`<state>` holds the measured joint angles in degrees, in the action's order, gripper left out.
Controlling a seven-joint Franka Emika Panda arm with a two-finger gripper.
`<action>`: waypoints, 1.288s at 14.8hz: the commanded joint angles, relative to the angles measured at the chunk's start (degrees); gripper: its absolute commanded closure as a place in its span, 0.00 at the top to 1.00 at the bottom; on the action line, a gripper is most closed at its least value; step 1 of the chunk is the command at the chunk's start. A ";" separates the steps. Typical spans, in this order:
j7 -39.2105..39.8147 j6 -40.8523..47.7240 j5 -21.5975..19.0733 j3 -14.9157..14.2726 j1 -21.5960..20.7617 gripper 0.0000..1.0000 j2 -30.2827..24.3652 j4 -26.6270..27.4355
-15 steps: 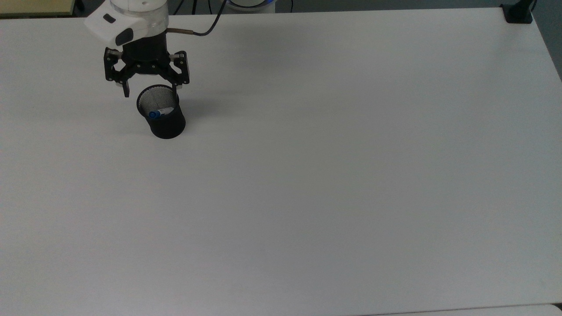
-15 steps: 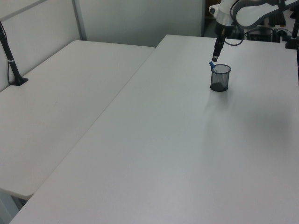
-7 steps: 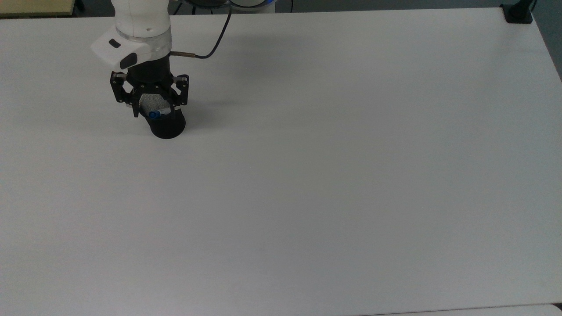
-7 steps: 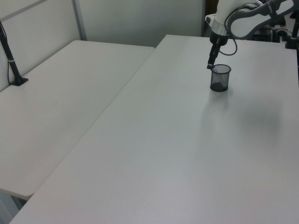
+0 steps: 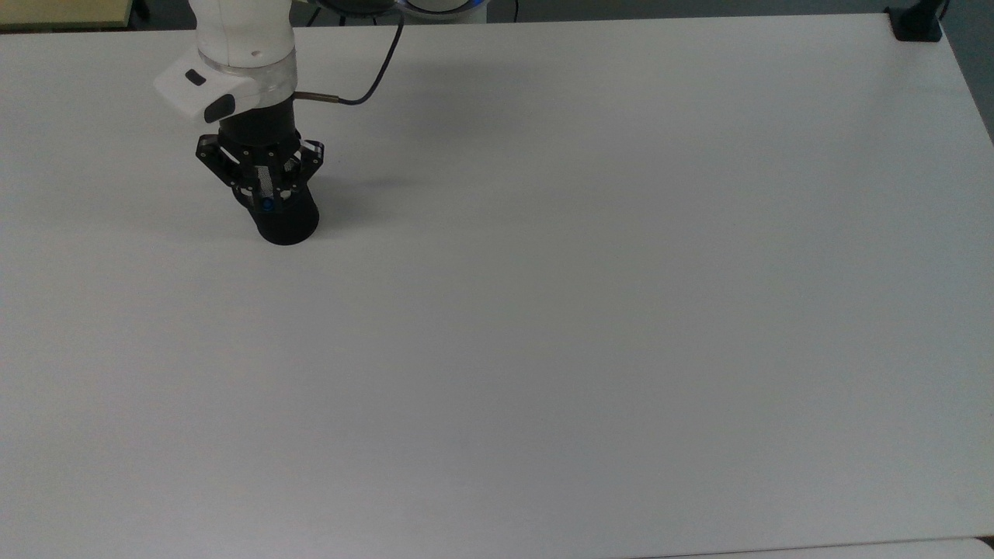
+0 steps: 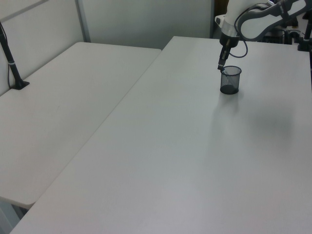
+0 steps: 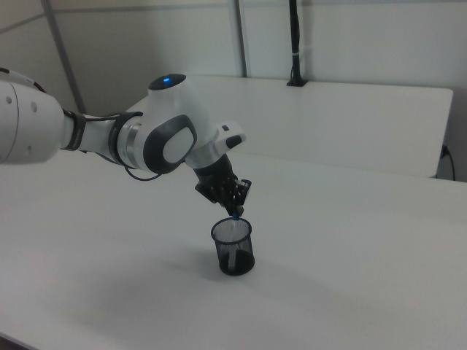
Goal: Remove the marker
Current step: 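Close the gripper on the marker's blue cap, then lift the marker straight up out of the mesh cup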
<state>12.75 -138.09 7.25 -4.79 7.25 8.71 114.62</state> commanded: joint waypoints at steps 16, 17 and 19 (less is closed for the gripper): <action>-5.51 24.36 -9.70 4.25 -1.54 0.04 -9.25 -13.02; -8.42 24.44 -9.79 5.66 -1.54 0.04 -8.11 -13.02; -13.69 25.67 -9.80 7.77 -2.67 0.04 -5.30 -12.93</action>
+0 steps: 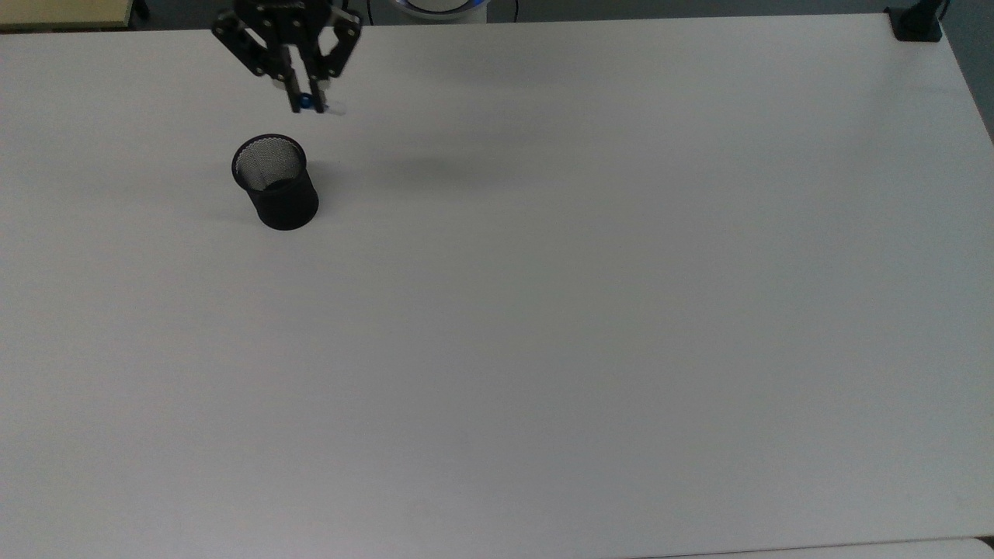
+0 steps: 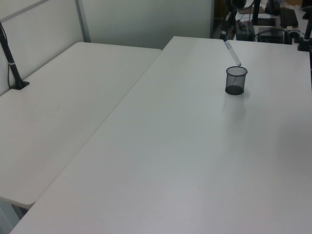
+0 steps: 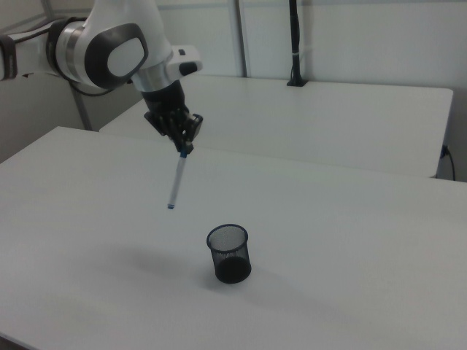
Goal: Remove the marker
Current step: 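Lift the marker straight up out of the mesh cup, then carry the marker beside the cup and lower it to the table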
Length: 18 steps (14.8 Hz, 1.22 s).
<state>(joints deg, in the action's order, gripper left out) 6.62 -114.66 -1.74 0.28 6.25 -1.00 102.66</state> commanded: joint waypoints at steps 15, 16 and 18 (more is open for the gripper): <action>-19.90 -9.78 2.43 2.88 -10.55 0.04 20.16 0.26; -19.90 -11.36 3.92 2.88 -10.90 0.04 20.42 1.05; -19.90 -14.96 5.69 2.88 -11.52 0.04 20.86 2.45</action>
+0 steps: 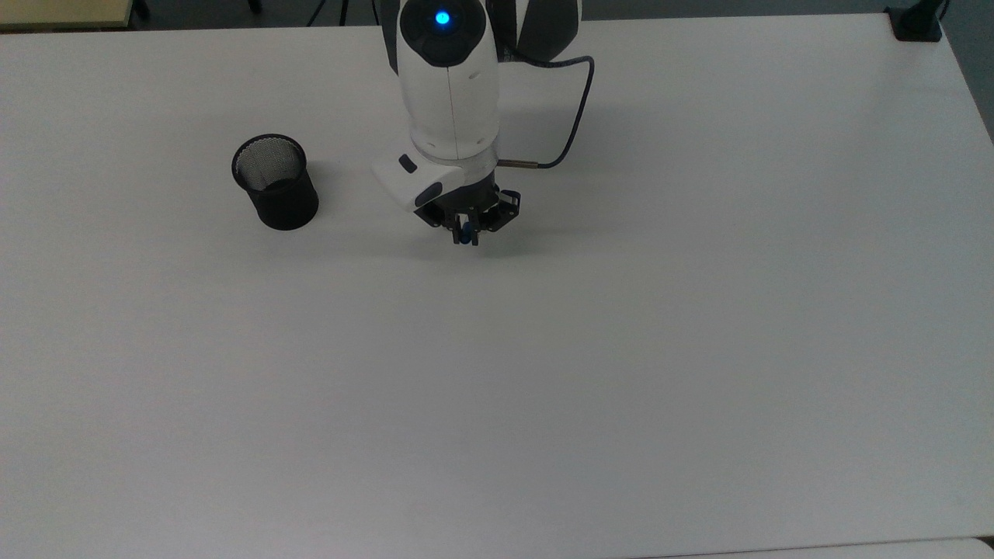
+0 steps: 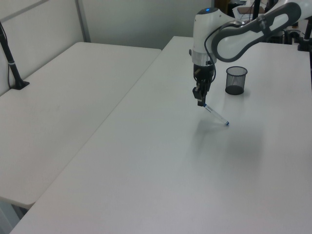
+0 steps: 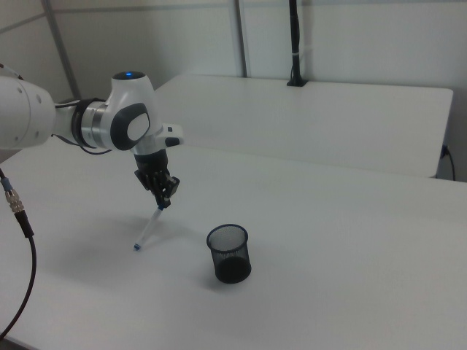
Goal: Remove the marker
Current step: 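Carry the marker beside the cup and lower it to the table, then open the gripper to release the marker flat on the table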
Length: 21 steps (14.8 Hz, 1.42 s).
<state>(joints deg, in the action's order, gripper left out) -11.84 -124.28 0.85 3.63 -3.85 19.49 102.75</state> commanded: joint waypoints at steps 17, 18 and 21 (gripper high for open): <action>-4.59 -5.28 7.77 -0.20 -2.39 1.00 1.87 1.75; -4.59 -4.67 7.77 -0.20 -2.30 1.00 0.82 1.75; -4.77 4.95 7.15 -0.20 -0.55 1.00 -5.84 -0.17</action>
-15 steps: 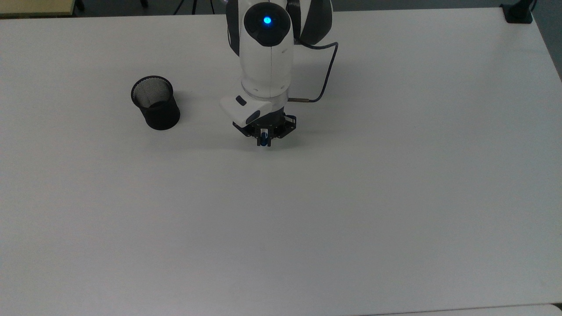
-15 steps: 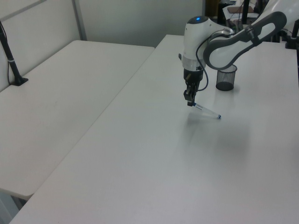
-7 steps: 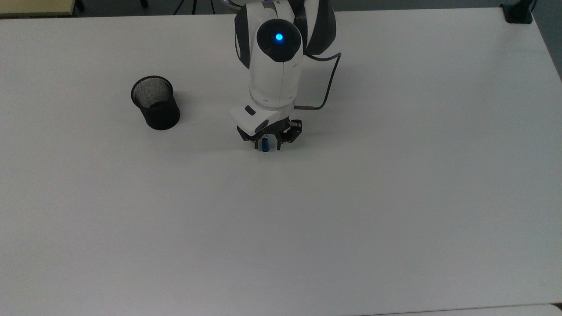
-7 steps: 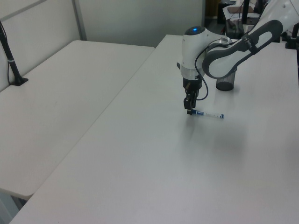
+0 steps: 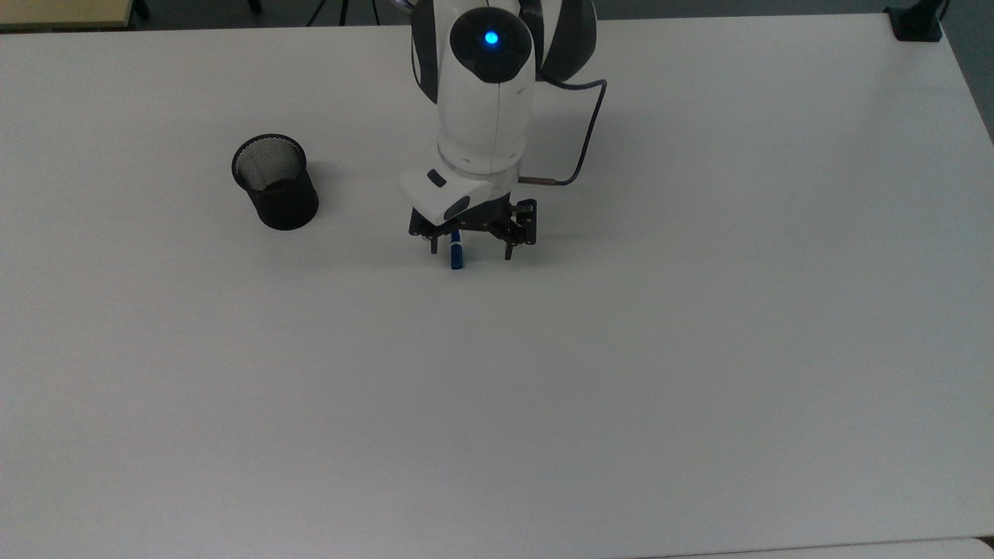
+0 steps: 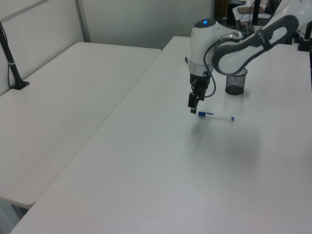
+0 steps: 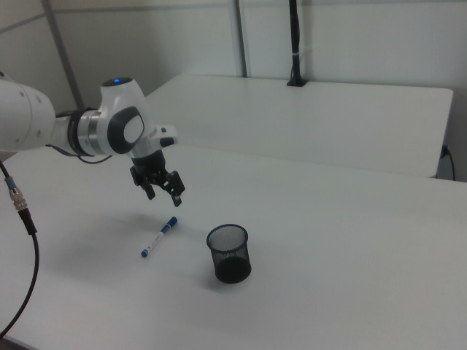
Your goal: Remove the marker
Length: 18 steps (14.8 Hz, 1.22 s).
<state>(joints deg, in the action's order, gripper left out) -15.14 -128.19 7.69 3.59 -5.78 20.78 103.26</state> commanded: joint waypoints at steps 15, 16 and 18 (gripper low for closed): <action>6.59 25.88 -4.88 -4.90 5.43 1.00 -25.97 -2.62; 8.35 25.79 -4.79 -4.82 6.21 1.00 -25.97 -2.71; 9.42 25.79 -4.79 -4.90 6.40 1.00 -25.88 -2.89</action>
<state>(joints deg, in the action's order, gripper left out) -9.67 -103.00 3.93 -0.99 -0.20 -3.85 99.30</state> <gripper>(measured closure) 0.000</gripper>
